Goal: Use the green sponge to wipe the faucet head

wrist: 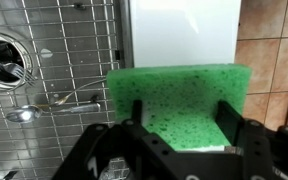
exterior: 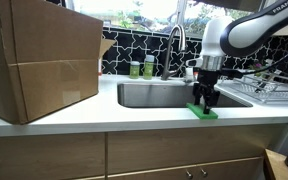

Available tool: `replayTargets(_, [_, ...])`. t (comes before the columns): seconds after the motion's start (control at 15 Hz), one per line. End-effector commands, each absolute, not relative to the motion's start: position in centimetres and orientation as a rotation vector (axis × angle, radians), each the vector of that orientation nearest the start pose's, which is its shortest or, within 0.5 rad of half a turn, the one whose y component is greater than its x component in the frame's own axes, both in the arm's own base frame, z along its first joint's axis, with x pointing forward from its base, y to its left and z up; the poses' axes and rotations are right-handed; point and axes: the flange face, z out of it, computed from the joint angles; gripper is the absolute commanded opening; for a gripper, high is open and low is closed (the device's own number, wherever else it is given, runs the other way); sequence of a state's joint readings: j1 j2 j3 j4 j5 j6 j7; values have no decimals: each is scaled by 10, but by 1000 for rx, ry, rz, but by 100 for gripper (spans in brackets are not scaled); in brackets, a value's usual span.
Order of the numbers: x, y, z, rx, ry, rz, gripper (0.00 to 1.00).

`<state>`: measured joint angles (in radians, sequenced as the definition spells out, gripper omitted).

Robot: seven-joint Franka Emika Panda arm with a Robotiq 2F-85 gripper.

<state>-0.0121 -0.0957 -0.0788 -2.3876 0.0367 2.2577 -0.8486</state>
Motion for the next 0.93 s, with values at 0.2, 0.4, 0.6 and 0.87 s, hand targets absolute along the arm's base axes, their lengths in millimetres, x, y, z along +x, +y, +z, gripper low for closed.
replayTargets(0.2, [480,-38,342,-2880,-1130,41,59])
replayTargets(0.4, [482,-37,338,-2877,-1133,55,60])
replayTargets(0.6, [482,-35,334,-2875,-1137,71,58])
replayTargets(0.87, [482,-33,333,-2873,-1149,80,56])
